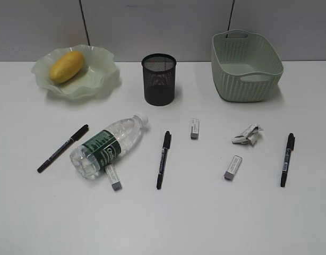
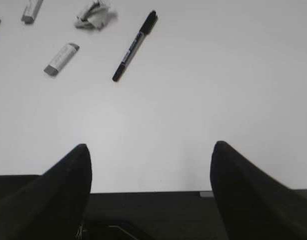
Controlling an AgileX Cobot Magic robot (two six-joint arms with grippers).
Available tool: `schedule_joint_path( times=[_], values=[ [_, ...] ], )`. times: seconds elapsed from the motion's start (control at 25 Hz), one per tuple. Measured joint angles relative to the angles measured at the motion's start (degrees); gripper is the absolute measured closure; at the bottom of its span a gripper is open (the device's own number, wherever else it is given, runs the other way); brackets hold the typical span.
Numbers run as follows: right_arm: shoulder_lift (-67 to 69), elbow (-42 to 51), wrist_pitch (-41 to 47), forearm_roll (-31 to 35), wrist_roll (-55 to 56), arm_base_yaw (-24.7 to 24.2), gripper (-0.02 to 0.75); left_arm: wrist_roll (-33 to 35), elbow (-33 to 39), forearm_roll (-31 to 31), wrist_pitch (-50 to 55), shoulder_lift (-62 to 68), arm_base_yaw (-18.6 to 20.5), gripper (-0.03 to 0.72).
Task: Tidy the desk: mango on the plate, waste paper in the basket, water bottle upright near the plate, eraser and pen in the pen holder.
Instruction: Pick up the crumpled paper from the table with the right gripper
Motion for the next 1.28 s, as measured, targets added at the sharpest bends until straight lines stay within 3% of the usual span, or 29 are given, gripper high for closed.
schedule_joint_path(
  times=[0.12,0.36,0.92,1.28],
  values=[
    [8.0,-1.0,-3.5,-0.6,1.6,0.1,0.182,0.0,0.0,0.0,0.0,0.0,0.0,0.218],
    [24.6,-2.6,-23.5,4.8,2.4,0.1,0.203,0.0,0.0,0.0,0.0,0.0,0.0,0.232],
    [66.7,-16.7,-30.9,15.9,2.1,1.1,0.207,0.0,0.0,0.0,0.0,0.0,0.0,0.241],
    [84.8,-29.4,-31.2,15.0,9.0,12.5,0.207,0.0,0.0,0.0,0.0,0.0,0.0,0.244]
  ],
)
